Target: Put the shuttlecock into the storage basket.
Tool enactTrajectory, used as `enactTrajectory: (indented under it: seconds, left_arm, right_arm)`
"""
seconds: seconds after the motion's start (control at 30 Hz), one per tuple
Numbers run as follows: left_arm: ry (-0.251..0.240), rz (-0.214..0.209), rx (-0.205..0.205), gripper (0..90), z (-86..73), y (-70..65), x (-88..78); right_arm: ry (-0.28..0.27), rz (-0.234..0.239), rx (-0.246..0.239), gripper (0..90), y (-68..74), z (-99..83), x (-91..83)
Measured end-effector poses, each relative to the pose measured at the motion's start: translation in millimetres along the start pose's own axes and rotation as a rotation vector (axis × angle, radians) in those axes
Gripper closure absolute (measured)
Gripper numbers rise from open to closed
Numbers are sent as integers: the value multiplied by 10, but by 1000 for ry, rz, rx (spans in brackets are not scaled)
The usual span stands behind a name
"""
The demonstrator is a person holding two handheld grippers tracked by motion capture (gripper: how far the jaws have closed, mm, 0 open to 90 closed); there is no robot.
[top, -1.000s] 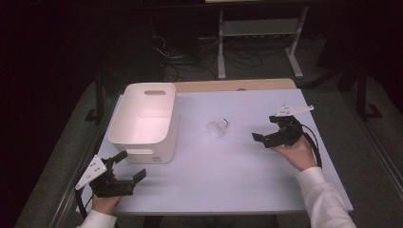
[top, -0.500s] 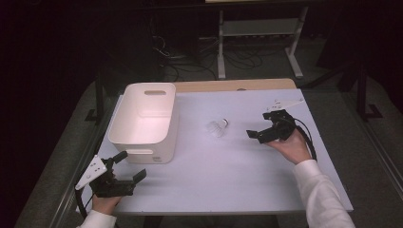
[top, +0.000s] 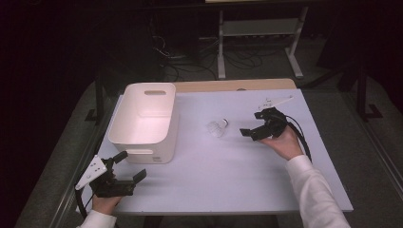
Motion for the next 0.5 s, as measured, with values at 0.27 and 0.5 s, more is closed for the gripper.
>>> enactTrajectory:
  seconds: [0.27,0.5]
  left_arm:
    - [0,-1,-2,0,1,0,0]
    - [-1,-1,-2,0,3,0,-2]
  right_arm:
    - [13,14,-12,62,38,23,122]
    - [37,47,3,136,70,57,231]
Point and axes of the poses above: each handheld gripper's, and its own axes: x roughly forward along the jaws, z roughly out of its top, y roughly to its left, the point moved 8 cm from there along x, roughly forward along the jaws, and after that the axes turned 3 degrees about -z, right-handed, at the moved point
